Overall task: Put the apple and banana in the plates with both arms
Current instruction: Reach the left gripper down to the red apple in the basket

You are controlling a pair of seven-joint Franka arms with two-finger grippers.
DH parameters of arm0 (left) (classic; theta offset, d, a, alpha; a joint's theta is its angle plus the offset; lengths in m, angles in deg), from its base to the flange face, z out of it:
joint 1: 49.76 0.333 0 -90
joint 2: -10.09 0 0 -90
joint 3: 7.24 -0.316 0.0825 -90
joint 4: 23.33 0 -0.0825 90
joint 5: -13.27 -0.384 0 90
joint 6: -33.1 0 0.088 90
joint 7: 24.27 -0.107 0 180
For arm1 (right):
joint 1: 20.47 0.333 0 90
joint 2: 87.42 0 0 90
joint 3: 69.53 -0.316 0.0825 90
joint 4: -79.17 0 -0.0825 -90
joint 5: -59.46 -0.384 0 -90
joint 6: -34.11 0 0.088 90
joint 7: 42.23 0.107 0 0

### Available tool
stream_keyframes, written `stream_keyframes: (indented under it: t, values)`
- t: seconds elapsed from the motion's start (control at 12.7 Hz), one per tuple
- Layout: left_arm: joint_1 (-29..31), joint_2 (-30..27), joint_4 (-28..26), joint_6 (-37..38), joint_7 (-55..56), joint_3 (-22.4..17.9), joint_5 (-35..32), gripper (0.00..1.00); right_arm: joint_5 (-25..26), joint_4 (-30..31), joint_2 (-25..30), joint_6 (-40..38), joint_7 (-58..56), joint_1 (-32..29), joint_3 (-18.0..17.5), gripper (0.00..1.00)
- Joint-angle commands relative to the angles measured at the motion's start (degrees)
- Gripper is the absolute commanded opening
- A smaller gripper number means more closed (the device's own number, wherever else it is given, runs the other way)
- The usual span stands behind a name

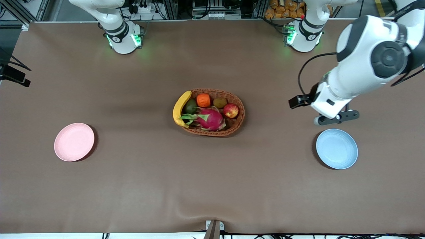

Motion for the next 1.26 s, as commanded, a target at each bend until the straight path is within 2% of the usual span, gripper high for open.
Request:
stream_keyframes:
  t: [0.0, 0.24, 0.63, 0.87, 1.02, 1.18]
  values:
    - [-4.11, -0.76, -4.77, -4.92, 10.56, -0.31, 0.7, 1.0, -0.16, -0.69, -0.96, -2.05, 0.4, 1.35, -0.4, 1.0]
    - [-6.58, -0.75, -10.39, -11.95, 24.35, -0.23, 0.35, 1.0, -0.16, -0.69, -1.49, -1.97, 0.4, 2.77, -0.4, 1.0]
    - [-10.88, 3.19, -11.63, -14.33, 40.89, -0.31, -0.09, 1.0, -1.39, -0.7, -2.01, -1.7, 0.23, 2.76, -0.49, 1.0]
    - [-13.17, 4.68, -15.41, -20.92, 50.74, -0.31, -0.09, 1.0, -1.48, -0.52, -3.59, -1.7, 0.14, 3.55, -0.58, 1.0]
    - [-16.07, 7.23, -15.25, -23.9, 56.63, -0.31, -0.18, 1.0, -2.27, 0.35, -3.86, -2.14, 0.22, 5.31, -0.58, 1.0]
    - [-18.44, 9.95, -14.72, -26.81, 61.55, -0.31, -2.19, 1.0, -2.53, 0.45, -3.95, -6.51, 0.05, 5.49, -0.58, 1.0]
